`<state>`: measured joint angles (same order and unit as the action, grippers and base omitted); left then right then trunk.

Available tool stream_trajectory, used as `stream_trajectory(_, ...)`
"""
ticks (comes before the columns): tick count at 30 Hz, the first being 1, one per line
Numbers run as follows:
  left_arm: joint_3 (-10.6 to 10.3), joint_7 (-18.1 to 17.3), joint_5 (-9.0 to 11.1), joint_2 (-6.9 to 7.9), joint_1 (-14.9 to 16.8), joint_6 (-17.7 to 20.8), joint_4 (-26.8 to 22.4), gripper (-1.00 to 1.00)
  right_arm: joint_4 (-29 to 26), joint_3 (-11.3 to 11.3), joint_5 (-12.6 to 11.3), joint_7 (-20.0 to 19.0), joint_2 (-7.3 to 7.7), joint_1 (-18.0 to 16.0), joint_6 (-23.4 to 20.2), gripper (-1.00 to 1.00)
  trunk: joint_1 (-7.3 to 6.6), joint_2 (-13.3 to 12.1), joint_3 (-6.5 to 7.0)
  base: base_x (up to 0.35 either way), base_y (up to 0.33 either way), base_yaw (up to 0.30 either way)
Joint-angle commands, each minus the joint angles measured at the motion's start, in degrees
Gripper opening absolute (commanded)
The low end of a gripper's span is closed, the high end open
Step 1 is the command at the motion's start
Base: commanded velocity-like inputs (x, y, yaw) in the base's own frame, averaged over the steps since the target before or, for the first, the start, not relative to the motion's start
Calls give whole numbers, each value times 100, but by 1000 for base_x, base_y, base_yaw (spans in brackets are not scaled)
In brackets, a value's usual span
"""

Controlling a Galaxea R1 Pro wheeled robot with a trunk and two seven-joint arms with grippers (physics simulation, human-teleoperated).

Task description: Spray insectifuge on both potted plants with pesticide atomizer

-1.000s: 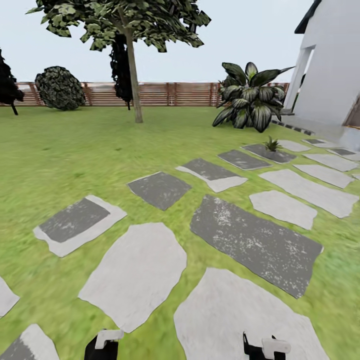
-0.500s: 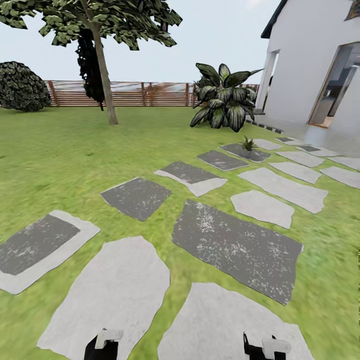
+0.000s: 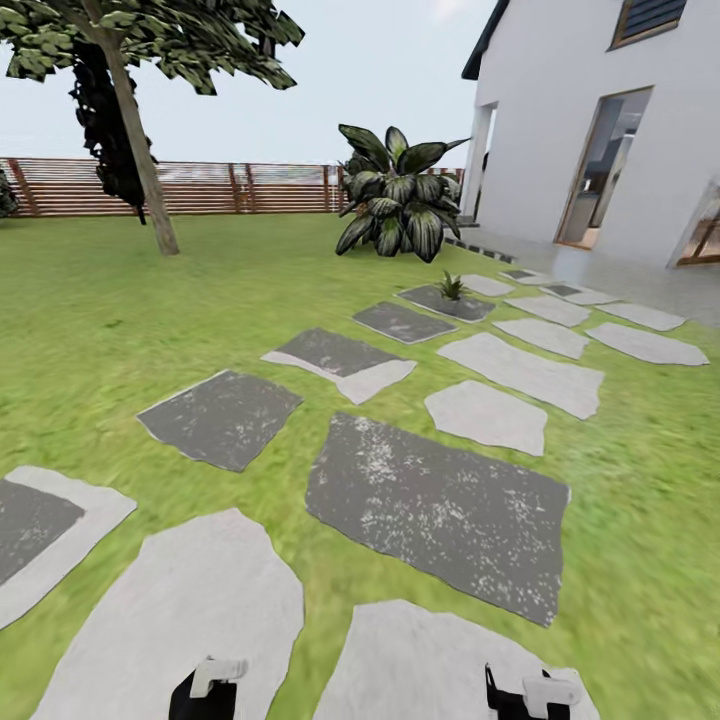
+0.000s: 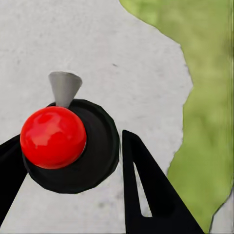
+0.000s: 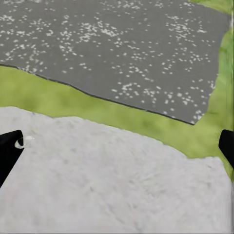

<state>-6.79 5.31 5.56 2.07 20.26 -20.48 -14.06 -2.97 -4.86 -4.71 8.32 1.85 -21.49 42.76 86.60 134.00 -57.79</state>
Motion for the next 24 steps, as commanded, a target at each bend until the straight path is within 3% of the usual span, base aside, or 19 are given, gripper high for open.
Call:
stream_trajectory(1,-51,29,53,4,0,-22,0,-100,6,-51,-48,11,0,-4,14,100,2,2,-5,332,0,-271)
stream_trajectory(24,-51,32,51,4,3,-26,8,-100,7,-42,-49,25,0,-4,22,100,2,2,-5,338,0,-270)
